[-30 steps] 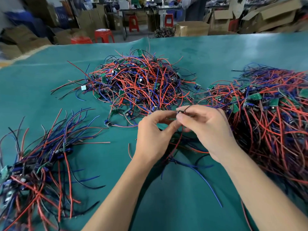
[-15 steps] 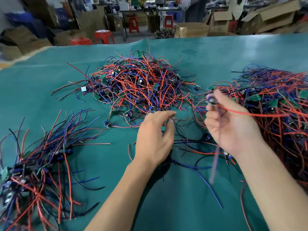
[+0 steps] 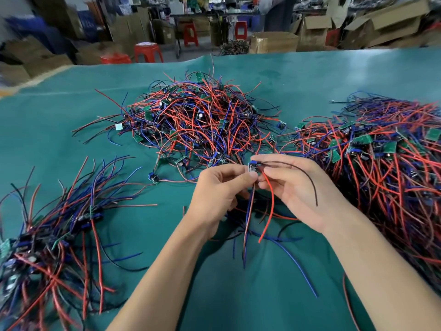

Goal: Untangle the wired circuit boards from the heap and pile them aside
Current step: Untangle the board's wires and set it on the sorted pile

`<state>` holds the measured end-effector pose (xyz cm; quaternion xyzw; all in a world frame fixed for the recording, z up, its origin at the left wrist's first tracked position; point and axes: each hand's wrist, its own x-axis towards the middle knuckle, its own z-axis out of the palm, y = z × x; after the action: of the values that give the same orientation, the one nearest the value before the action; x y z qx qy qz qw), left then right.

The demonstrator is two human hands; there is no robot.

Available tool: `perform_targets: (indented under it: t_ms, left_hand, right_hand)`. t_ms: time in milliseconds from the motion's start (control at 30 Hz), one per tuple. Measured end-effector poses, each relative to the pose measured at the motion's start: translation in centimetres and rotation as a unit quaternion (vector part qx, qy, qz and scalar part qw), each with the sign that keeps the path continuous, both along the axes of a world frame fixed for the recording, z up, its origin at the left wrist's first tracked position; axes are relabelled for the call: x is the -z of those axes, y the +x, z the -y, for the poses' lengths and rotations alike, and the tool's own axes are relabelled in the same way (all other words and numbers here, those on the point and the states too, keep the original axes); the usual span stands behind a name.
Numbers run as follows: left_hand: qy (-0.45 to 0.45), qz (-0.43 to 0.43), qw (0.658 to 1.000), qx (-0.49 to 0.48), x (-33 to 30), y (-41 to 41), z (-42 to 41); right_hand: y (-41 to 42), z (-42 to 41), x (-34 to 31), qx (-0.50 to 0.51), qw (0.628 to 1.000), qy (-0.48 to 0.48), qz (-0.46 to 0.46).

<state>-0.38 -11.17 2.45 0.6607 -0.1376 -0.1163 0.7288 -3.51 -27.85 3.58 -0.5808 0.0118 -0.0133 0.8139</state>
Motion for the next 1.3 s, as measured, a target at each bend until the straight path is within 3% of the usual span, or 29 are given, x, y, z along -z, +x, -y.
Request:
perform_targets:
  t_ms: [367,667,1000,1133,1300]
  left_hand:
    - [-0.002,-0.033,0.999,0.023,0.1,0.3,-0.1]
    - [0.017,-0.012,0.999,0.029,0.1,0.1,0.2]
    - [0.018,0.007,0.999,0.040,0.2,0.0,0.3]
    - [0.021,0.020,0.999,0.026,0.3,-0.1,0.5]
    - [0.012,0.036,0.999,0.022,0.2,-0.2,0.6]
  right_hand:
    - [0.3,0.6,0.4,-0.013,1.000,-0.027,0.008]
    - [0.3,-0.1,0.7,0.089,0.987,-0.121,0.053]
    - [0.1,-0.6,0.6,0.163,0.975,-0.128,0.077]
    - [0.2,-1.6,0.8,0.195,0.978,-0.063,0.031]
    - [0.3,-2.0,0.8,0.164,0.985,-0.027,-0.052]
